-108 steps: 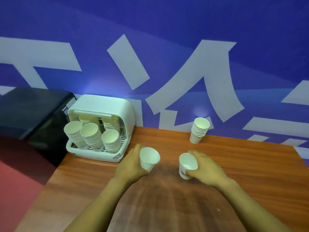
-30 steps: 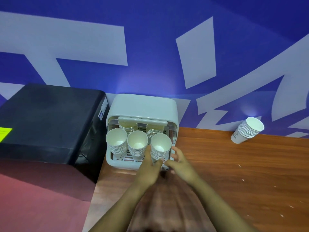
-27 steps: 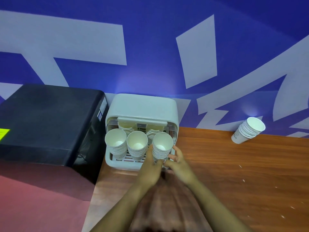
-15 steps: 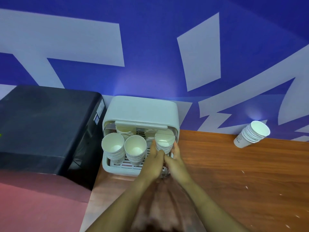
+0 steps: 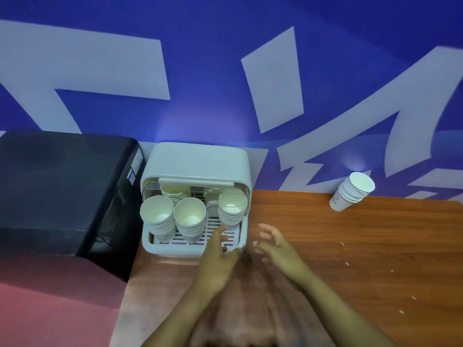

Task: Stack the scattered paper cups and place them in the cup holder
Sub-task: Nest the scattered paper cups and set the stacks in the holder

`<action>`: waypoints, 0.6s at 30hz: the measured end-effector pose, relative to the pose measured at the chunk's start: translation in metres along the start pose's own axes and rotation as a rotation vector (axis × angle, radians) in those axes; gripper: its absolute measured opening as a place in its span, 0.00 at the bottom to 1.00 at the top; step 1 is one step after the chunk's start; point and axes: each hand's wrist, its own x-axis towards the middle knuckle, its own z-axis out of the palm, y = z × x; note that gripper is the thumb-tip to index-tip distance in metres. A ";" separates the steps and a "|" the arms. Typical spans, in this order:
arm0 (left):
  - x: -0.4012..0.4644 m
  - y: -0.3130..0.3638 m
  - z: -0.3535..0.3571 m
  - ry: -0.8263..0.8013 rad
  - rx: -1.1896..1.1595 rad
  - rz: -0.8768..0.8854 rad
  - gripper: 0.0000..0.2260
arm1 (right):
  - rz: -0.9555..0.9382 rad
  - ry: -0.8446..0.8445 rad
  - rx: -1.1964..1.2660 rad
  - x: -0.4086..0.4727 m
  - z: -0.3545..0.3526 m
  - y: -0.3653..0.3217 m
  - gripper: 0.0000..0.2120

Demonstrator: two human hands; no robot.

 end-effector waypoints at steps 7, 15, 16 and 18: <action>0.001 0.015 0.062 -0.160 0.265 0.158 0.25 | 0.077 0.149 -0.013 -0.018 -0.081 0.018 0.19; 0.045 0.076 0.157 -0.201 0.390 0.221 0.26 | 0.018 0.193 -0.012 -0.016 -0.196 0.016 0.22; 0.052 0.080 0.170 -0.209 0.395 0.216 0.27 | 0.018 0.199 -0.016 -0.014 -0.211 0.019 0.22; 0.064 0.089 0.191 -0.227 0.416 0.207 0.27 | 0.019 0.205 -0.029 -0.008 -0.240 0.023 0.22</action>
